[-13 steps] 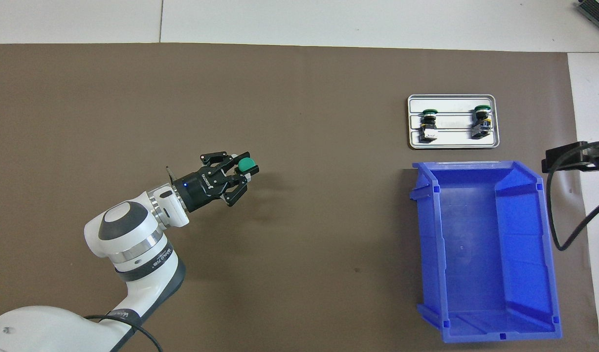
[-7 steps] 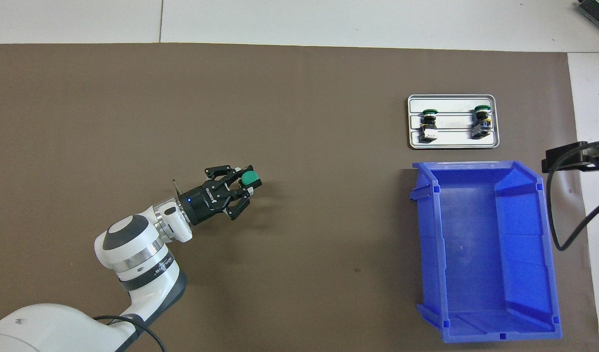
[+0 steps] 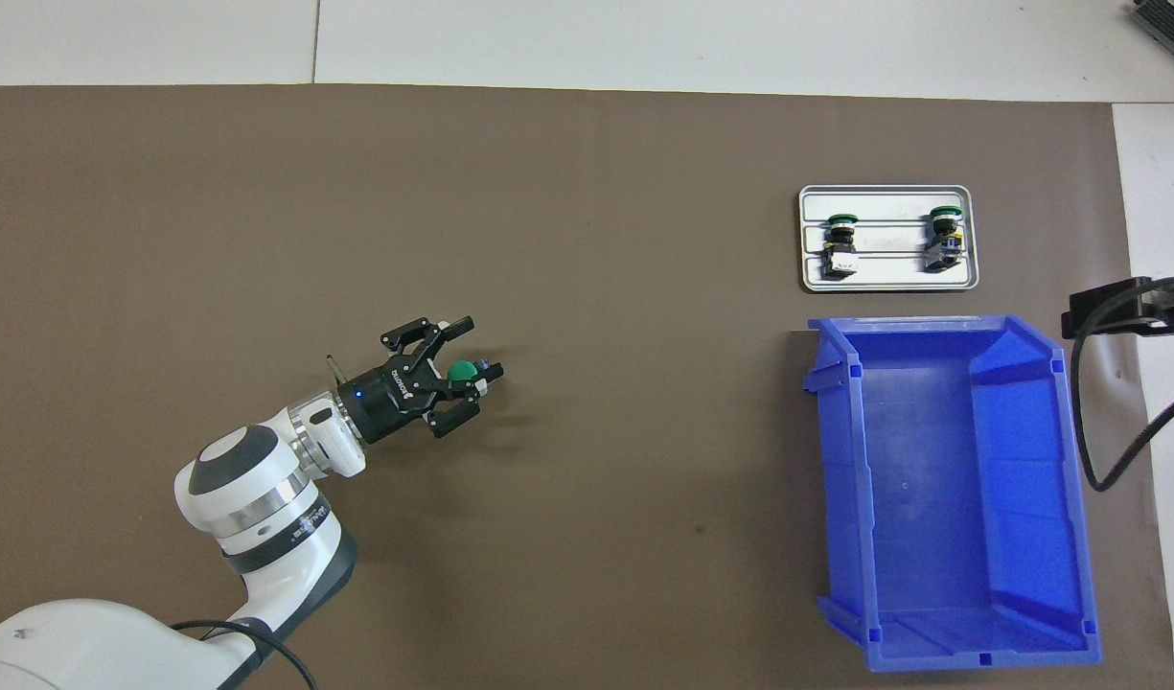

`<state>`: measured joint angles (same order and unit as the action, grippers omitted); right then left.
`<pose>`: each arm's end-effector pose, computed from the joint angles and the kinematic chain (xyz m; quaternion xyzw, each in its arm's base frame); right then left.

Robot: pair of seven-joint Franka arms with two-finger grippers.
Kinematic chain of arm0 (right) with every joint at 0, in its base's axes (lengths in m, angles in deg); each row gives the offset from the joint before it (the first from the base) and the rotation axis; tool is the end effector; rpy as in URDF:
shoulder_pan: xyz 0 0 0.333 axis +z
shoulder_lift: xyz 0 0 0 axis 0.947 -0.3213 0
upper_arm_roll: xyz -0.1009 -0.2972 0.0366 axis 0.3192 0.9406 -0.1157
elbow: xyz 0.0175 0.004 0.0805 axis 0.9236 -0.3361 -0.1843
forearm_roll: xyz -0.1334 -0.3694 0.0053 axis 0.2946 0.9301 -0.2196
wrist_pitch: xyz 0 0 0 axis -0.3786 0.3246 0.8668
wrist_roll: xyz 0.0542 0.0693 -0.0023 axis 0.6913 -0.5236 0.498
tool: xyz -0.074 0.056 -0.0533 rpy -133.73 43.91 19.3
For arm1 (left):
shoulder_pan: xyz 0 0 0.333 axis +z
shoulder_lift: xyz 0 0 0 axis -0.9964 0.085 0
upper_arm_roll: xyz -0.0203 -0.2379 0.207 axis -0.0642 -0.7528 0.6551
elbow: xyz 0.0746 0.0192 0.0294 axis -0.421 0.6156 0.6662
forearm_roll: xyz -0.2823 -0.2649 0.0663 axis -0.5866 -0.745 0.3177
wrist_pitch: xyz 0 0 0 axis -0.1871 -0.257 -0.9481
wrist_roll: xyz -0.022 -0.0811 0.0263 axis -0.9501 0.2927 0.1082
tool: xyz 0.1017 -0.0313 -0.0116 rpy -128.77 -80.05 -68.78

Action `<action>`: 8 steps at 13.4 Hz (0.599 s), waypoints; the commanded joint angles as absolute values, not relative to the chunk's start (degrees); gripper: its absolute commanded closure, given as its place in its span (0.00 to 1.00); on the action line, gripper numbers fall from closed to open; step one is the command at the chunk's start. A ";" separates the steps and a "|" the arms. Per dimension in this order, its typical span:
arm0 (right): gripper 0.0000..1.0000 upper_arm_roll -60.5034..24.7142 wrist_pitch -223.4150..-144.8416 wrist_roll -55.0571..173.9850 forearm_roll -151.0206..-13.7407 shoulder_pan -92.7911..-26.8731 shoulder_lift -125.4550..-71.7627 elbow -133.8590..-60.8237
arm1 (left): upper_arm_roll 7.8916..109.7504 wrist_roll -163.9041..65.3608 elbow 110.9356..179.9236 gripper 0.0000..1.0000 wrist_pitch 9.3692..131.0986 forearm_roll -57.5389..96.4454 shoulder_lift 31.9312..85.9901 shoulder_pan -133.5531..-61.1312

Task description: Place and press button with both arms

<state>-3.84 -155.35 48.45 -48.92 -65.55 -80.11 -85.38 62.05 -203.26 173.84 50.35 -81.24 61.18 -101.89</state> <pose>0.5341 -0.0181 0.6403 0.9991 -0.0361 0.0018 0.0217 0.4701 -0.1839 0.2393 0.6993 -0.2943 0.5002 0.4174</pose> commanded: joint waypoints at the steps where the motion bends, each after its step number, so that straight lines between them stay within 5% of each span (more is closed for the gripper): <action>1: 0.00 -3.93 -154.95 49.44 -50.21 -65.98 -78.87 -86.49 | 62.02 -204.29 175.80 0.10 49.36 -82.15 59.62 -101.21; 8: 0.00 -3.93 -154.95 49.44 -50.21 -65.98 -78.87 -86.49 | 62.29 -198.94 174.05 0.12 56.02 -79.35 57.78 -99.11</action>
